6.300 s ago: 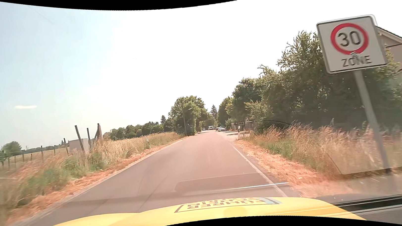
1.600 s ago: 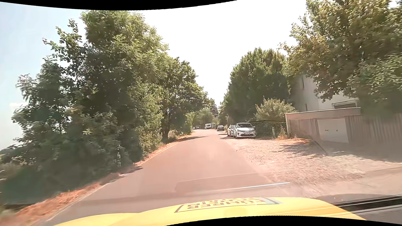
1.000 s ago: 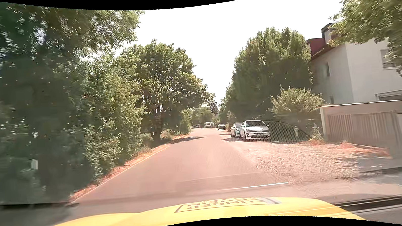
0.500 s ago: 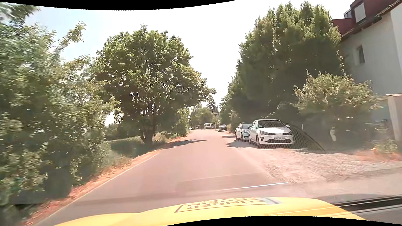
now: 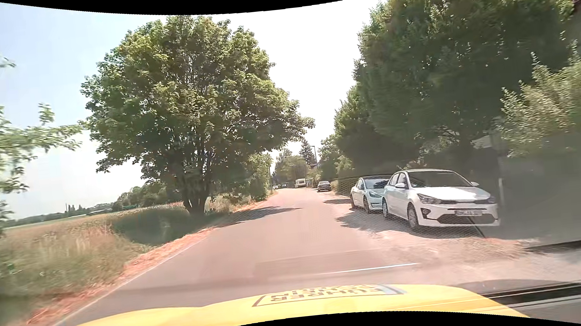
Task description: Follow the waypoints while adhering to traffic rules and regulations
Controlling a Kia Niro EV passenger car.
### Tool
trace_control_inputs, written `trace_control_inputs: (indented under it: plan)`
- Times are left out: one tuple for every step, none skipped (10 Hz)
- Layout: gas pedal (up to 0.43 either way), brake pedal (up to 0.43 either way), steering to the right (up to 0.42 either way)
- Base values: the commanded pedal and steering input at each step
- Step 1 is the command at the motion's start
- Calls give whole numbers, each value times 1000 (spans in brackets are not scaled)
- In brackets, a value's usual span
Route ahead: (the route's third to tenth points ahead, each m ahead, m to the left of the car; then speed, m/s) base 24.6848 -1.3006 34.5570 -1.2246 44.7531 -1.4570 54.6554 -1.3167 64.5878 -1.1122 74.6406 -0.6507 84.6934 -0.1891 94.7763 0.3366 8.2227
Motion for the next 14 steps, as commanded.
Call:
trace_control_inputs:
  plan:
    - [47, 0, -1]
    - [59, 0, -1]
    - [59, 0, 0]
    - [59, 0, 0]
    - [59, 0, 0]
    - [59, 0, 0]
    - [59, 0, 0]
    - [59, 0, 0]
    - [67, 0, 0]
    - [67, 0, 2]
    - [67, 0, 2]
    - [67, 0, 2]
    - [67, 0, 3]
    - [67, 0, 3]
